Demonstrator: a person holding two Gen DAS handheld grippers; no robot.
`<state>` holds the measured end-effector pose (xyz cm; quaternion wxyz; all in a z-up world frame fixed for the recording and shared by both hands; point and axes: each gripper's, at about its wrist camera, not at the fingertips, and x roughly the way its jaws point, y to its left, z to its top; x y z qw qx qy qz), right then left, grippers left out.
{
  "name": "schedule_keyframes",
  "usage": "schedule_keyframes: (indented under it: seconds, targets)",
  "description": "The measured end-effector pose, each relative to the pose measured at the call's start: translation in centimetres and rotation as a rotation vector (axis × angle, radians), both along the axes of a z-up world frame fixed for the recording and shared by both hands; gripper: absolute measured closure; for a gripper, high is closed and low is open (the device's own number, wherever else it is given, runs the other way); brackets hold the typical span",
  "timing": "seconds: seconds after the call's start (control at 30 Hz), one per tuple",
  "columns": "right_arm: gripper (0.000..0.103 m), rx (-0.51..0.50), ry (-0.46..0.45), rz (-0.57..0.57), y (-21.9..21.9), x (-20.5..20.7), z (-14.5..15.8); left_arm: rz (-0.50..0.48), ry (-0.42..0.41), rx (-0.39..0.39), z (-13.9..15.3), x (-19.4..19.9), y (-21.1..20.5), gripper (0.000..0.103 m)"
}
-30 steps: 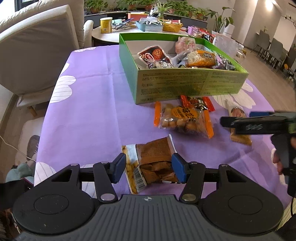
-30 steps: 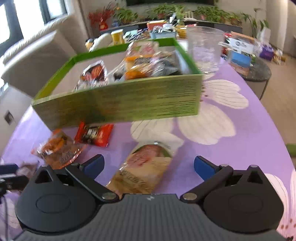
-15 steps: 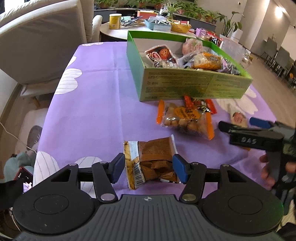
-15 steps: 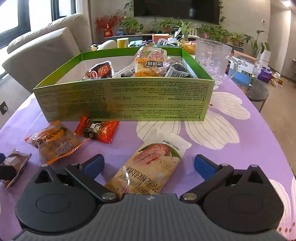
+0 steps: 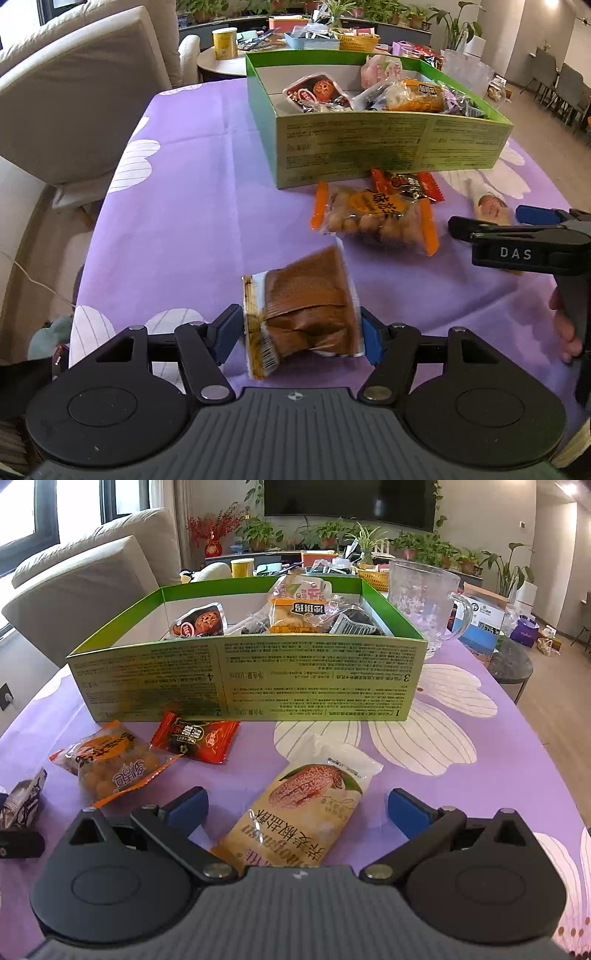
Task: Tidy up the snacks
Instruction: 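Grasp the brown barcode packet with the left gripper while the right grasps the beige bread bag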
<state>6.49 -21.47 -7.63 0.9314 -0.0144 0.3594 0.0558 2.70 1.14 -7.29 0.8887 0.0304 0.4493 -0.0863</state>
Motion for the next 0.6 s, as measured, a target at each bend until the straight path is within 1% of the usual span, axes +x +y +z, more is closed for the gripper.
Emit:
schedule_keyframes:
  seconds: [0.03,0.07,0.1,0.13,0.17,0.2,0.27,0.33,0.4,0.6]
  targets:
    - [0.040,-0.001,0.001,0.000,0.0,0.0,0.0,-0.006,-0.003,-0.008,0.0,0.0,0.1,0.042]
    - [0.040,-0.003,0.001,0.003,0.1,0.1,0.0,-0.007,-0.008,-0.015,0.0,0.0,0.3,0.044]
    - [0.040,-0.005,0.003,0.005,0.1,0.1,0.1,0.002,-0.010,-0.040,0.1,0.1,0.8,0.047]
    - [0.040,-0.003,0.006,0.010,0.1,0.2,0.2,0.012,-0.009,-0.074,0.2,0.1,1.2,0.049]
    - [0.040,0.002,0.005,0.017,0.1,0.1,0.3,0.023,-0.010,-0.119,0.4,0.1,1.8,0.056]
    - [0.040,-0.002,-0.006,0.029,0.3,-0.1,0.5,0.028,-0.021,-0.143,0.6,0.1,2.1,0.064]
    - [0.041,-0.015,-0.020,0.046,0.6,-0.4,0.9,0.031,-0.049,-0.155,1.2,0.0,2.3,0.064]
    - [0.044,-0.015,-0.013,0.054,0.8,-0.3,1.1,0.031,-0.076,-0.168,1.7,-0.1,2.4,0.065]
    - [0.045,-0.009,-0.020,0.059,0.7,-0.5,1.3,0.024,-0.089,-0.187,2.1,-0.2,2.5,0.065]
    - [0.047,-0.005,-0.070,0.082,0.3,-1.3,2.6,0.003,-0.144,-0.217,3.4,-0.4,2.5,0.065]
